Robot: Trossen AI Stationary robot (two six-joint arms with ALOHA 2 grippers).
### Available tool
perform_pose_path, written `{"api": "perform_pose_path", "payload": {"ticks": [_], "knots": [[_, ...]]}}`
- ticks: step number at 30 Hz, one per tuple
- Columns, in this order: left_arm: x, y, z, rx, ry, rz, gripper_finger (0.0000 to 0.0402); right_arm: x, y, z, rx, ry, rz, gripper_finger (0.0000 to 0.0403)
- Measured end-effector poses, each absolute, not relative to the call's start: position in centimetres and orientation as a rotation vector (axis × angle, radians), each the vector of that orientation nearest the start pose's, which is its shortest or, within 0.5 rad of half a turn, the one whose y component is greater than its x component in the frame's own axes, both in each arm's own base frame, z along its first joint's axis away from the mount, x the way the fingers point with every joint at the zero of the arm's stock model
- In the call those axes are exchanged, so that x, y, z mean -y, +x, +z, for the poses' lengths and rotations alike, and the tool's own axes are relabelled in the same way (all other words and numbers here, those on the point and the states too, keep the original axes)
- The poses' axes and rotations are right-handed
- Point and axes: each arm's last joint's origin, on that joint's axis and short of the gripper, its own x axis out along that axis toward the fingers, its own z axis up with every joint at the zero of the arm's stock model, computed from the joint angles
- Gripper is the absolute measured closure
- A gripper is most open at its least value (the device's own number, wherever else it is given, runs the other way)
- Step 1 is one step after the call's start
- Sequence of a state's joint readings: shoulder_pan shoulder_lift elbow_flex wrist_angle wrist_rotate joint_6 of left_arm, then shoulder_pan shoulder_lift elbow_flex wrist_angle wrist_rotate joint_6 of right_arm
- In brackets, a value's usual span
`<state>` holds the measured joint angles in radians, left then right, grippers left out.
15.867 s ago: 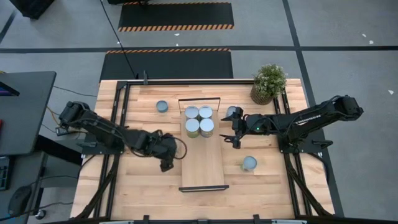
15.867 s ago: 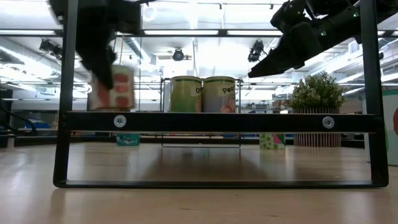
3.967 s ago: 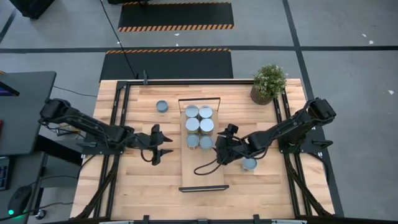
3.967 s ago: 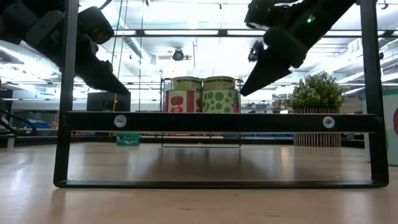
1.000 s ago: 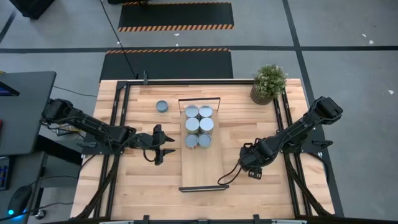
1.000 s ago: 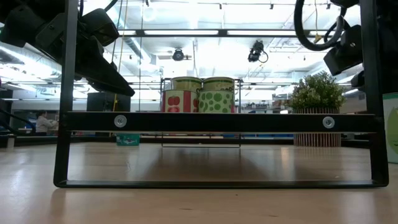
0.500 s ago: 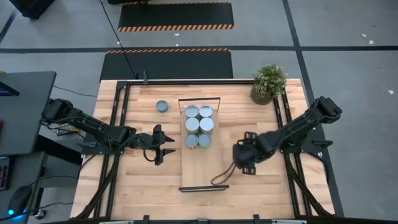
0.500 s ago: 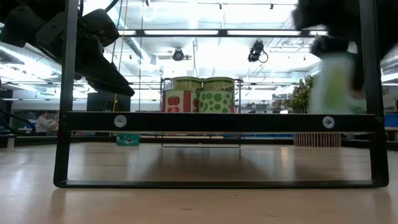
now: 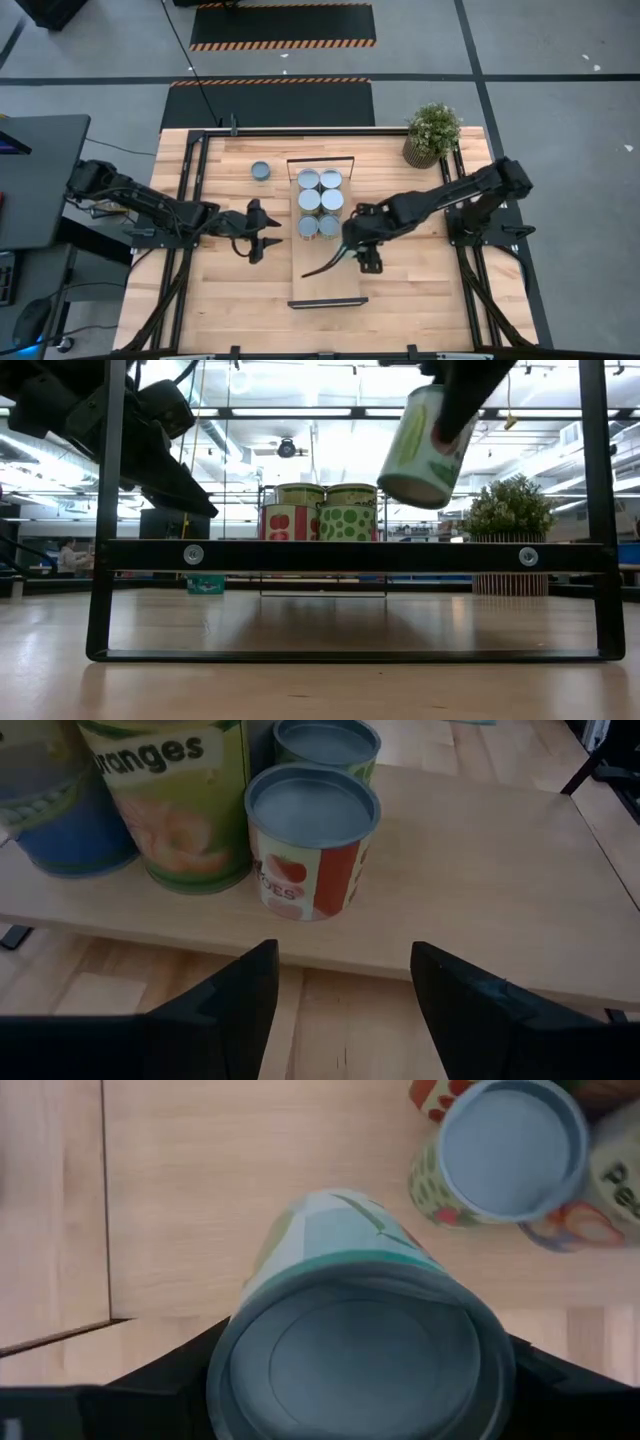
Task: Pick and place cans onto a shelf
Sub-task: Put the canned mix veggies on the shelf
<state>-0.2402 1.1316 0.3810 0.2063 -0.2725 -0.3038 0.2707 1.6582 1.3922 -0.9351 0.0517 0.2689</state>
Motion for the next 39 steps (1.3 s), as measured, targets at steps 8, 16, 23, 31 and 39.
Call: {"api": "perform_pose_path", "payload": {"ticks": [8, 16, 23, 31, 39], "knots": [[3.2, 20.4, 16.5, -0.576, -0.188, 0.150, 0.0168, -9.9, 36.0, 26.4, -1.287, 0.008, 0.031, 0.0114], [3.4, 20.3, 16.3, -0.601, -0.189, 0.126, 0.0168, -10.5, 38.2, 24.3, -1.383, -0.006, 0.012, 0.0104], [3.4, 20.3, 16.3, -0.601, -0.188, 0.127, 0.0168, -10.5, 38.4, 23.9, -1.381, -0.016, 0.002, 0.0087], [3.4, 20.3, 16.3, -0.599, -0.189, 0.126, 0.0168, -10.5, 38.5, 24.1, -1.353, -0.024, -0.005, 0.0062], [3.4, 20.3, 16.3, -0.600, -0.188, 0.127, 0.0168, -10.7, 38.2, 24.6, -1.339, -0.042, -0.029, 0.0061]]}}
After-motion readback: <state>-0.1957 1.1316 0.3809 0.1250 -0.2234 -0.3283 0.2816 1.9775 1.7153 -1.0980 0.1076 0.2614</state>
